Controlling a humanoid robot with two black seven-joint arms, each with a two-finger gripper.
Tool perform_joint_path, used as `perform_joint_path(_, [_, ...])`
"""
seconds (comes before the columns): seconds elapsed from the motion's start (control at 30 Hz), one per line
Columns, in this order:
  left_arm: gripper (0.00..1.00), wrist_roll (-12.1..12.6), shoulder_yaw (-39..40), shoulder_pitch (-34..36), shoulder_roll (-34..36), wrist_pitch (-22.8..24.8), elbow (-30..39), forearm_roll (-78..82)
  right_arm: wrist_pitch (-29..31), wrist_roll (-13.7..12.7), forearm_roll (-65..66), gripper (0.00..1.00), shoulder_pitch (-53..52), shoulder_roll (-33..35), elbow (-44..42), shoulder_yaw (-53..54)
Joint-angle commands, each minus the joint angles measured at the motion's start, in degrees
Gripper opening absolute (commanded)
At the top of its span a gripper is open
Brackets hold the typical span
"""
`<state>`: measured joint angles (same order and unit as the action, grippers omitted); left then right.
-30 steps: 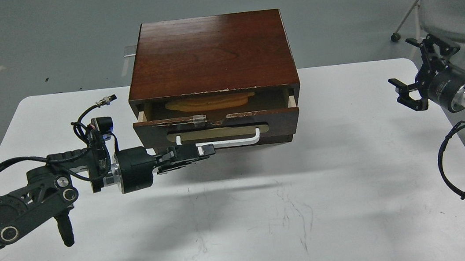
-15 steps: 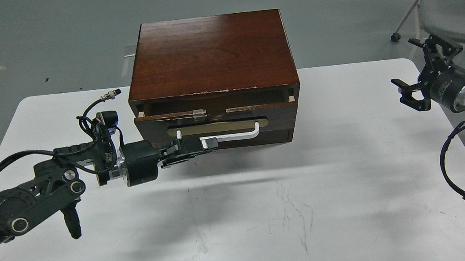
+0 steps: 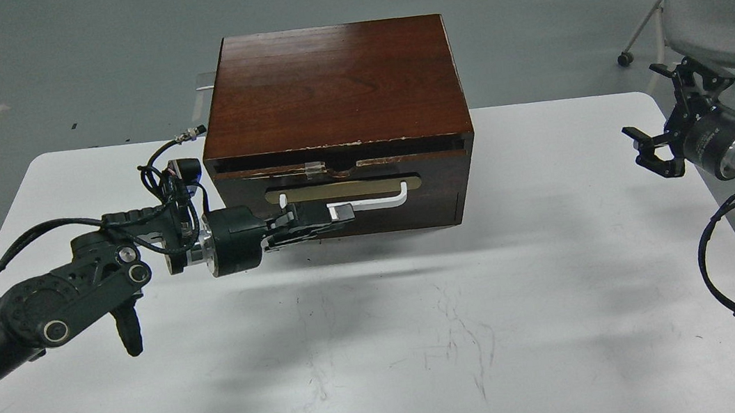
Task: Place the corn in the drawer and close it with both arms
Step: 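Press the drawer fully shut with the left gripper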
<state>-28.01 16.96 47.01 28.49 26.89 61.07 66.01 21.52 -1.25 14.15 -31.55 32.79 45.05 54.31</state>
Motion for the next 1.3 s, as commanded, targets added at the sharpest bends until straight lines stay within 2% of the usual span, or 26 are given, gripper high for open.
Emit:
perform_joint_path(0.0, [0.37,0.0,0.0,0.9,-1.2,0.8,-1.7,0.0,0.0,0.0,0.0,1.00,0.0,0.0,-0.3,-0.1])
perform_joint_path(0.37, [0.39,0.0,0.0,2.7,-3.4,1.1,-4.4,-0.1,0.2,0.0,0.0,1.00,0.0,0.0,-0.6,-0.1])
perform_joint_path(1.27, [0.40,0.0,-0.6,4.3,-4.0,1.1,-5.4,-0.1,0.1,0.0,0.0,1.00,-0.1,0.1,-0.5,-0.2])
